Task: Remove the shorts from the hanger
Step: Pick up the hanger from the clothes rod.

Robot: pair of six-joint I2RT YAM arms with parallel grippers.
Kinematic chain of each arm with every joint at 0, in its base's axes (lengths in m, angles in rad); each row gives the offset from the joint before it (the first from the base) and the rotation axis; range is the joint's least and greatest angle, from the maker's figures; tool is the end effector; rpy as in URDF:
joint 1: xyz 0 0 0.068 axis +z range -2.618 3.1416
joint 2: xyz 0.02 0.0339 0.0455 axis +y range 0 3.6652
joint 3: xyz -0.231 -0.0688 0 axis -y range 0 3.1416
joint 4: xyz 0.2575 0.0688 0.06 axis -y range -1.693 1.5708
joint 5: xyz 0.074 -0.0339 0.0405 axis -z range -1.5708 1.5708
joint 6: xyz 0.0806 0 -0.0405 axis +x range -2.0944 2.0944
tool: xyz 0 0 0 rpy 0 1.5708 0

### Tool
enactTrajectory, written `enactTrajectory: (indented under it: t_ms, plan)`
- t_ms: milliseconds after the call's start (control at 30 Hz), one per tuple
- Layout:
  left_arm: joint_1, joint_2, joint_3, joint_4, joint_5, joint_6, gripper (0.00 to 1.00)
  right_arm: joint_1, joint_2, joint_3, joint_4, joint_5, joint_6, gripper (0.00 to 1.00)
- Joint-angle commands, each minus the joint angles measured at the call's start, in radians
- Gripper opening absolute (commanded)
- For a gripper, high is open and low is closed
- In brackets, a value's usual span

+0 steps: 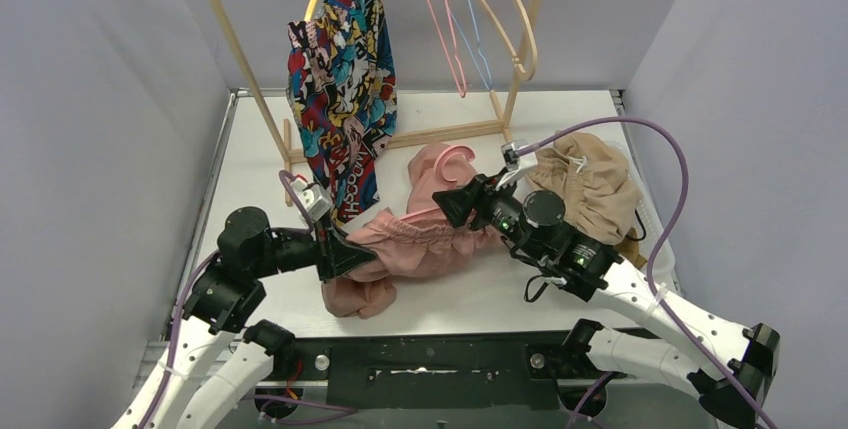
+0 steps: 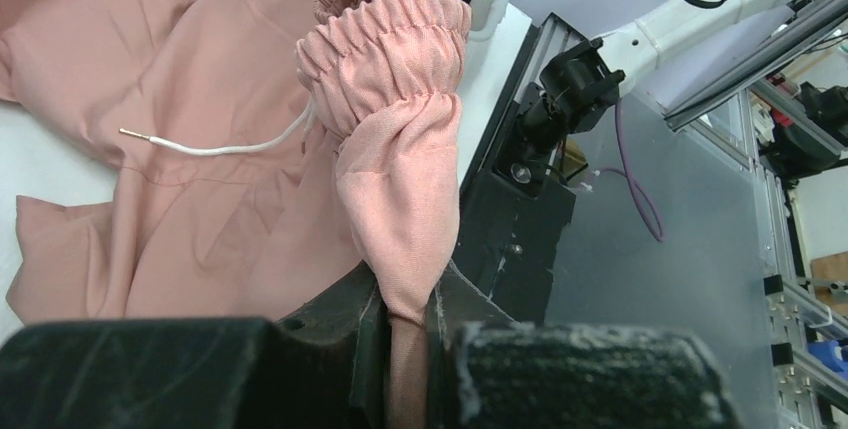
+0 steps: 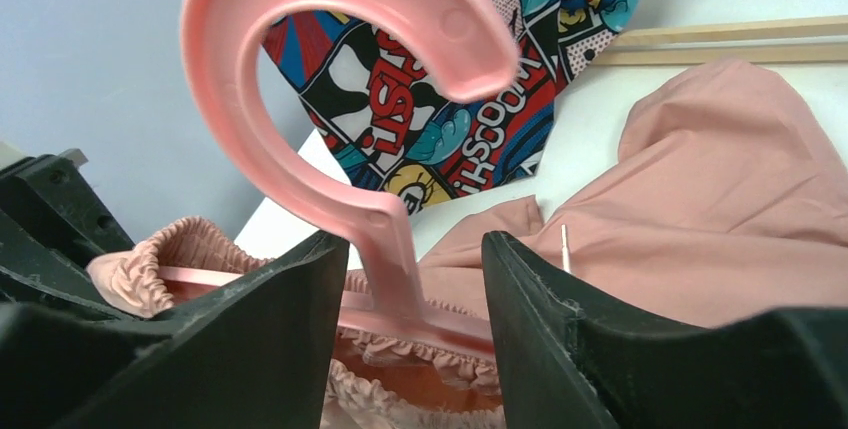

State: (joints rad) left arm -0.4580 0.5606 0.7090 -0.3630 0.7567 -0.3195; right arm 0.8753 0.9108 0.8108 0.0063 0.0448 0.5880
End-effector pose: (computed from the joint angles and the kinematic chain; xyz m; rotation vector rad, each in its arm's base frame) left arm 0.1547 -0.1379 0.3055 0.7016 1.7610 -1.2153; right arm 0.1914 0.2237 0.3155 -0.2187 1.7655 1.0522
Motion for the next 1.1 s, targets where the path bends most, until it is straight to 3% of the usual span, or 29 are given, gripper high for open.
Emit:
enactTrajectory:
  t_ms: [0,167,367,500,733,867,1067]
  plan:
    - [-0.005,0.005,0.034,0.098,0.03,-0.012,0.0,0.028,0.019,0.042,0.051,0.007,0.001,0.42]
    - [-0.005,0.002,0.048,0.083,-0.048,0.008,0.0,0.071,0.029,0.079,0.003,0.051,-0.015,0.21]
    - [-0.006,-0.005,0.086,0.099,-0.205,0.021,0.48,0.15,-0.021,0.123,-0.013,0.139,-0.068,0.02]
    - [-0.005,0.003,0.134,0.115,-0.26,0.036,0.65,0.208,-0.027,0.192,-0.093,0.202,-0.124,0.0]
    - [-0.005,0.068,0.298,-0.029,-0.352,0.132,0.73,0.361,0.133,0.368,-0.319,0.447,-0.299,0.0]
    - [-0.005,0.148,0.323,-0.123,-0.267,0.154,0.73,0.386,0.235,0.388,-0.328,0.492,-0.316,0.0]
    - [-0.005,0.199,0.272,-0.121,-0.142,0.169,0.73,0.386,0.261,0.339,-0.26,0.49,-0.255,0.0]
